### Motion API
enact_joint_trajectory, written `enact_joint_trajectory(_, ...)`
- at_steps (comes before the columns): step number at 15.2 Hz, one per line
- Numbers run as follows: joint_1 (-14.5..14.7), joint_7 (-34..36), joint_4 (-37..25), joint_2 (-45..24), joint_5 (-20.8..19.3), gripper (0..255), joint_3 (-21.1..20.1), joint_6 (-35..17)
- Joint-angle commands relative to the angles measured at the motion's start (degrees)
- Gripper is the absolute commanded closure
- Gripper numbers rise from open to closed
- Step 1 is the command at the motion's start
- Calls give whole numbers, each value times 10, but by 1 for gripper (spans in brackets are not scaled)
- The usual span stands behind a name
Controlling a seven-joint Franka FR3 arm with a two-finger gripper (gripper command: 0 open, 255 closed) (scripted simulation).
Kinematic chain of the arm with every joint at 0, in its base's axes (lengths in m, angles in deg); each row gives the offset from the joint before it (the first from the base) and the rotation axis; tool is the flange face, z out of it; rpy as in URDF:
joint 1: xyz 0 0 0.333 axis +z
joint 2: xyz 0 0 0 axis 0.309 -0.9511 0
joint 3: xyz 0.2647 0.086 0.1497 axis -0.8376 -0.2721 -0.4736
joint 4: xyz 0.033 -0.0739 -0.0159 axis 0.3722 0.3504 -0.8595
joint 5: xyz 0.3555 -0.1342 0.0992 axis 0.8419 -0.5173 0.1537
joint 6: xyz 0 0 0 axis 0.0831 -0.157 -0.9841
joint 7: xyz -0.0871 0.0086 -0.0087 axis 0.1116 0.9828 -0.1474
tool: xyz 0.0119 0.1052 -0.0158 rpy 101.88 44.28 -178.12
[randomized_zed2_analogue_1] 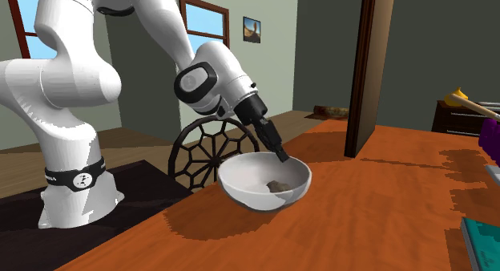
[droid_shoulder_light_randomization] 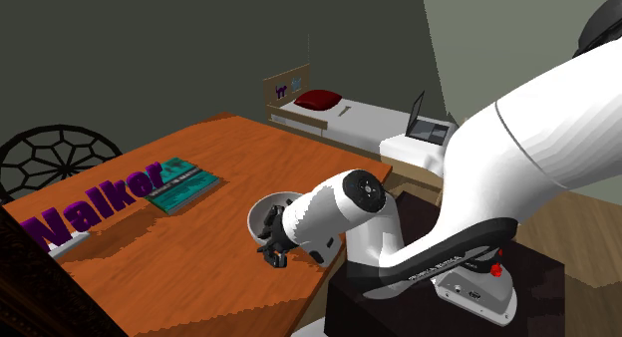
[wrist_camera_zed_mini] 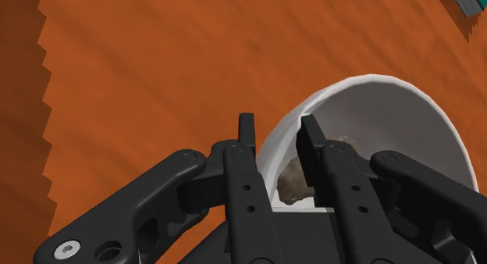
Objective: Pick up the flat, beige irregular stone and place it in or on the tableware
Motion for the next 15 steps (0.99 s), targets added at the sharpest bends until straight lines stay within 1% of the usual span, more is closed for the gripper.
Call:
enact_joint_trajectory(1,-5,0,1,0,0,255,-1,1)
enact_joint_trajectory(3,-3,-1,1,1,0,255,2,2)
enact_joint_trajectory(6,-7,0,1,0,0,255,-2,0)
enact_joint_trajectory(7,7,0,5,1,3,255,8,2)
enact_joint_trajectory(11,77,-18,5,7,9,255,84,39)
enact_joint_trajectory(15,139,-35,2,18,15,255,153,77)
